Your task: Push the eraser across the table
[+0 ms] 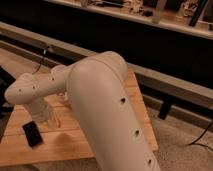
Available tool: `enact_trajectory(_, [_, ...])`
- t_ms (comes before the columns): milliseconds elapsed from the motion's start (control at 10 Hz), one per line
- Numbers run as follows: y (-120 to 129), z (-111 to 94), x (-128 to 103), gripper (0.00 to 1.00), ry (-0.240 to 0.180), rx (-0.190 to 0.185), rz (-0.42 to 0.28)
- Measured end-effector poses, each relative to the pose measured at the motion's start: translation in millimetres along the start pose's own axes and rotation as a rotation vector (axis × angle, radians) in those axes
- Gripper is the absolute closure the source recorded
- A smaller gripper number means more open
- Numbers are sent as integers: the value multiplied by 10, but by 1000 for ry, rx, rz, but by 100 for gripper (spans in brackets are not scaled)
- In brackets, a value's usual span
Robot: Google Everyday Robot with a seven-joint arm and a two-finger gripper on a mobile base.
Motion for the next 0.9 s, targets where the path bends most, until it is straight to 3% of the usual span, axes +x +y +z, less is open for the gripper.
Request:
enact_trajectory(300, [43, 20, -128, 100, 4, 14, -19])
enact_trajectory(700, [-139, 68, -126, 100, 2, 37, -76])
enact_trajectory(900, [-490, 172, 163, 100, 28, 63, -208])
